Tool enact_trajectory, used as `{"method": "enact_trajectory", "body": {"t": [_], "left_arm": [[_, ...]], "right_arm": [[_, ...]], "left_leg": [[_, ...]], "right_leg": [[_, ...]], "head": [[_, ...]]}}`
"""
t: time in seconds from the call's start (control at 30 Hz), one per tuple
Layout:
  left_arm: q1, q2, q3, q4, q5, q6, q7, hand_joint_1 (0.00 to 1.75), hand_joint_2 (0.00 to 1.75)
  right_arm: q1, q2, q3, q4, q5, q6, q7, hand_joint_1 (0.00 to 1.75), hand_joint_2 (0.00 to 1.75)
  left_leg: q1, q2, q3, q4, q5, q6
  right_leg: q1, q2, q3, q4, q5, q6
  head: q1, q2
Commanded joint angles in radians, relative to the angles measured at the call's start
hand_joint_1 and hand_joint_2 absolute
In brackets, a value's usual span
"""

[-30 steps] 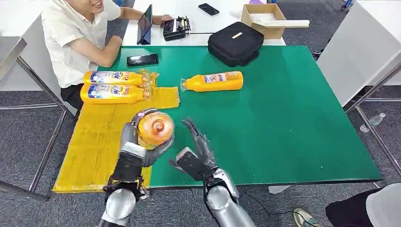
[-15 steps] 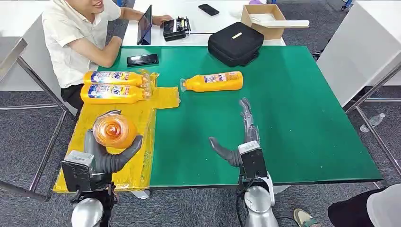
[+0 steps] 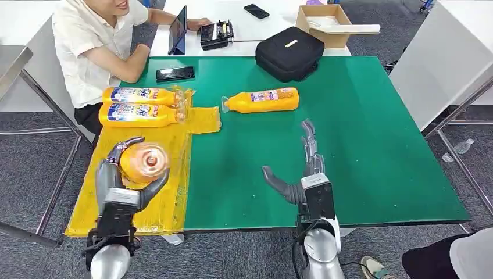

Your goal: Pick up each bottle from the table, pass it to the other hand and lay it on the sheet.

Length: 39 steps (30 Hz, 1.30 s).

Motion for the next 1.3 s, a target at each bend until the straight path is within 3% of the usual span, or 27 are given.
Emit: {"method": "enact_trajectory", "body": {"t": [0.03, 0.17, 0.6, 1.03, 1.3], "left_arm": [[-0.046, 0.029, -0.058, 0.109, -0.397, 0.138, 0.075, 1.75, 1.75], [-0.085, 0.056, -0.087, 0.249, -0.651, 0.16, 0.186, 1.75, 1.75], [-0.093, 0.065, -0.09, 0.273, -0.687, 0.14, 0.208, 1.75, 1.75], [-0.22, 0.131, -0.068, 0.788, -0.713, 0.059, 0.224, 1.75, 1.75], [-0.279, 0.106, -0.038, 0.874, -0.743, 0.022, 0.269, 1.75, 1.75]], "right_arm": [[-0.042, -0.018, -0.015, 0.052, 0.008, -0.018, -0.002, 0.0, 1.75], [-0.063, -0.021, -0.024, 0.11, 0.012, -0.024, -0.003, 0.0, 1.75], [-0.061, -0.02, -0.029, 0.111, 0.013, -0.025, -0.004, 0.0, 1.75], [-0.089, -0.022, -0.03, 0.193, -0.02, -0.008, -0.066, 0.0, 1.75], [-0.092, -0.024, -0.035, 0.227, -0.02, -0.007, -0.067, 0.0, 1.75]], "left_leg": [[0.001, 0.0, 0.004, -0.001, -0.001, 0.0], [0.0, -0.001, 0.005, -0.002, 0.0, 0.0], [0.001, 0.001, 0.006, -0.001, -0.001, 0.0], [0.0, 0.0, 0.005, -0.003, 0.0, 0.0], [0.001, 0.0, 0.006, -0.002, -0.001, 0.0]], "right_leg": [[0.001, -0.001, 0.005, -0.001, -0.001, -0.003], [0.001, -0.002, 0.005, -0.002, -0.001, -0.004], [0.001, -0.001, 0.006, -0.002, -0.001, -0.004], [0.0, -0.001, 0.006, -0.003, 0.0, -0.002], [0.001, -0.002, 0.007, -0.002, -0.001, -0.004]], "head": [[0.0, 0.0], [0.0, 0.0], [0.0, 0.0], [0.0, 0.0], [0.0, 0.0]]}}
